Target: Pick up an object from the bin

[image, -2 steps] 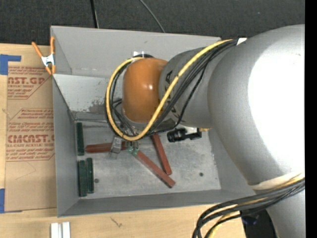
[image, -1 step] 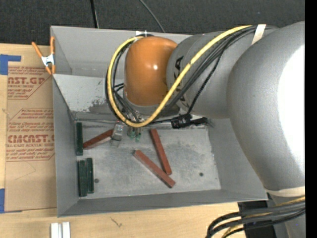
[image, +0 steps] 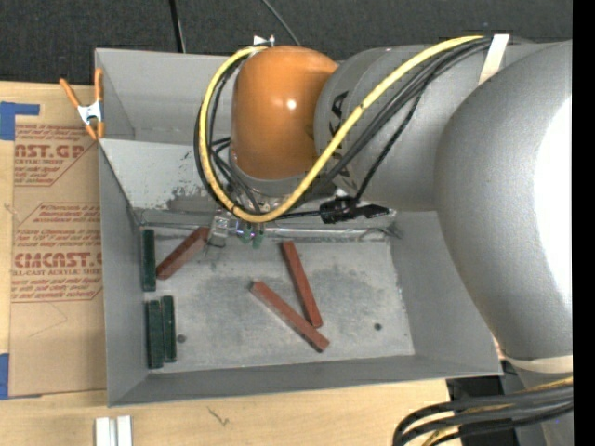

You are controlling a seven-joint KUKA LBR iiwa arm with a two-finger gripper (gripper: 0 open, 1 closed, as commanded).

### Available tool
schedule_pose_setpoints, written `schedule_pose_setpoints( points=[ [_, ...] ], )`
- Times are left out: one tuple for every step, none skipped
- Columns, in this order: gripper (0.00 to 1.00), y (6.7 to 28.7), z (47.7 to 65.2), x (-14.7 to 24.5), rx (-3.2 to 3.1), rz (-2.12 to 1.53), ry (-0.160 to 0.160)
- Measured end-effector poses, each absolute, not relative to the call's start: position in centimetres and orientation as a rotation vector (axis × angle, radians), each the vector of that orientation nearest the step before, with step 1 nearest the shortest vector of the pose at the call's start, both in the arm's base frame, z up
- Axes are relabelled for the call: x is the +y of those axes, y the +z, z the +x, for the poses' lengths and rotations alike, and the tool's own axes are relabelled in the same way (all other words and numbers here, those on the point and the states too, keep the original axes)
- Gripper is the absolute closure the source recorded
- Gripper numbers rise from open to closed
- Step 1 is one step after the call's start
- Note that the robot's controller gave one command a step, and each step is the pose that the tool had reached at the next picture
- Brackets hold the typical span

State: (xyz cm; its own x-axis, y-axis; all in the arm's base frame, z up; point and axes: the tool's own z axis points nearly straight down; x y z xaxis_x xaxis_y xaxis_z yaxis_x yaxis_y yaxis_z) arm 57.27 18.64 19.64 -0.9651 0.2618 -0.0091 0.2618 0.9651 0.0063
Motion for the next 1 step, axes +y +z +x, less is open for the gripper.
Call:
schedule_pose_setpoints(
  points=[
    [0.0, 14.42, 57.09, 20.42, 3.082, 0.606, 0.001]
  ],
)
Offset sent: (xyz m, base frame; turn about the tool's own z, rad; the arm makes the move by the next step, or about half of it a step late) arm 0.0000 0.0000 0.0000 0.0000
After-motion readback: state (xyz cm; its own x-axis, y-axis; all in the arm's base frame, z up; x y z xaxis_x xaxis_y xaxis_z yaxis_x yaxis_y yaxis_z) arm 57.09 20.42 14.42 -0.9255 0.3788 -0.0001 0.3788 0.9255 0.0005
